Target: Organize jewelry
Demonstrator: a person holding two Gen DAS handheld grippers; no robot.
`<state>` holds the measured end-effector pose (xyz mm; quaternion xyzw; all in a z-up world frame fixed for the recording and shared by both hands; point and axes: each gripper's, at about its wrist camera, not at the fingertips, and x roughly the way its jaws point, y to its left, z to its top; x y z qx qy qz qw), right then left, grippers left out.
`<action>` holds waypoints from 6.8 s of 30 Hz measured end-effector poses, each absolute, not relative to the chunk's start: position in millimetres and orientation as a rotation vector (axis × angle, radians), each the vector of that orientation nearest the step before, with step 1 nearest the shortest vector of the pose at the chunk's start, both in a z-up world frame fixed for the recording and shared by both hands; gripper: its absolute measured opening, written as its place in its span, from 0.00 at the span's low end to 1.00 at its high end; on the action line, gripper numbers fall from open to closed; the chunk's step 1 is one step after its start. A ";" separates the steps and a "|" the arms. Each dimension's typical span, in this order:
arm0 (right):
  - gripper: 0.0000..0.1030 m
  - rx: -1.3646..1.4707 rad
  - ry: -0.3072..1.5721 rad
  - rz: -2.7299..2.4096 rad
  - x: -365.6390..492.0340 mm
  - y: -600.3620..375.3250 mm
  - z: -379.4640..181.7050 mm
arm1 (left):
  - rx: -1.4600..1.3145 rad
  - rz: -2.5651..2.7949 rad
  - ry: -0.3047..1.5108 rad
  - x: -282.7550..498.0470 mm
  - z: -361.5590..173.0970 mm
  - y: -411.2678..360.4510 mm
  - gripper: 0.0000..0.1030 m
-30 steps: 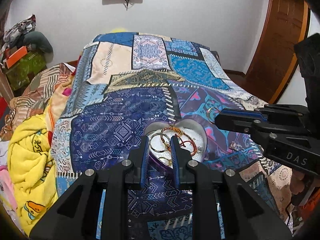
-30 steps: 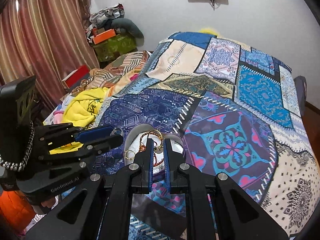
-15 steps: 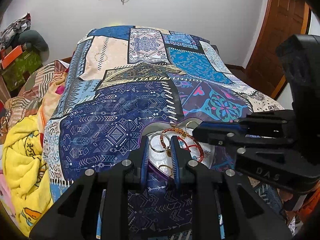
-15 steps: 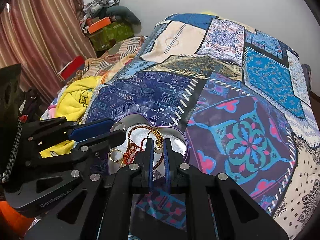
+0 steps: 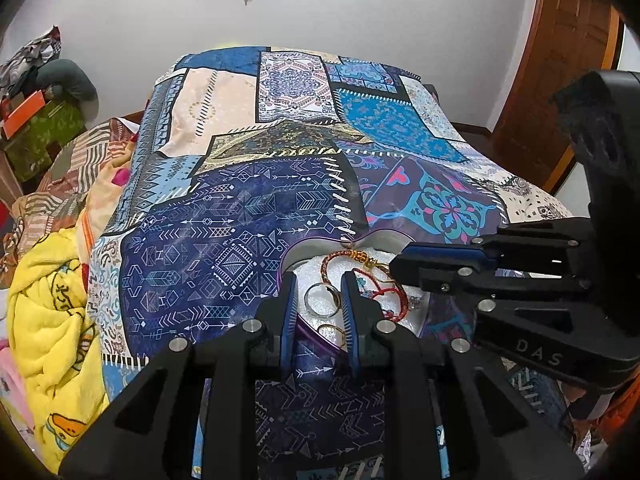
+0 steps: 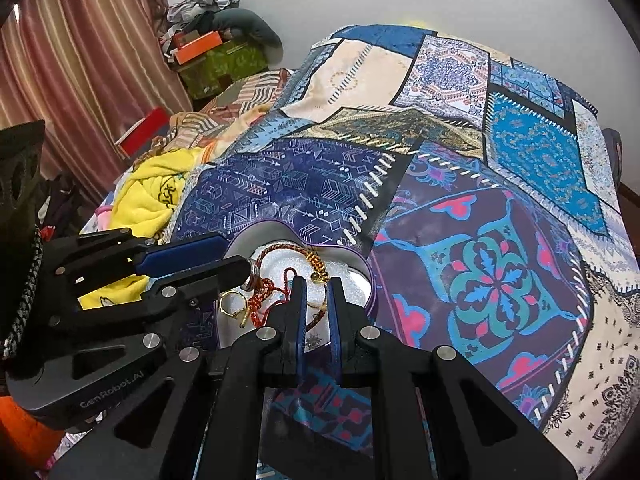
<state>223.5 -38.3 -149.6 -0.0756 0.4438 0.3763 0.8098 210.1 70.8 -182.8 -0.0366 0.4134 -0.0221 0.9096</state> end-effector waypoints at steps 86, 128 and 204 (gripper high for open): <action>0.09 -0.034 0.966 0.553 222.2 -199.2 -171.0 | 0.082 -0.288 1.033 249.0 -233.8 -88.9 0.36; 0.10 -0.069 0.790 0.676 195.3 -121.6 -95.3 | 0.008 -0.112 0.770 181.1 -131.2 8.5 0.29; 0.19 0.001 0.376 0.705 81.9 -112.5 43.2 | -0.087 0.017 0.359 59.1 3.1 51.5 0.40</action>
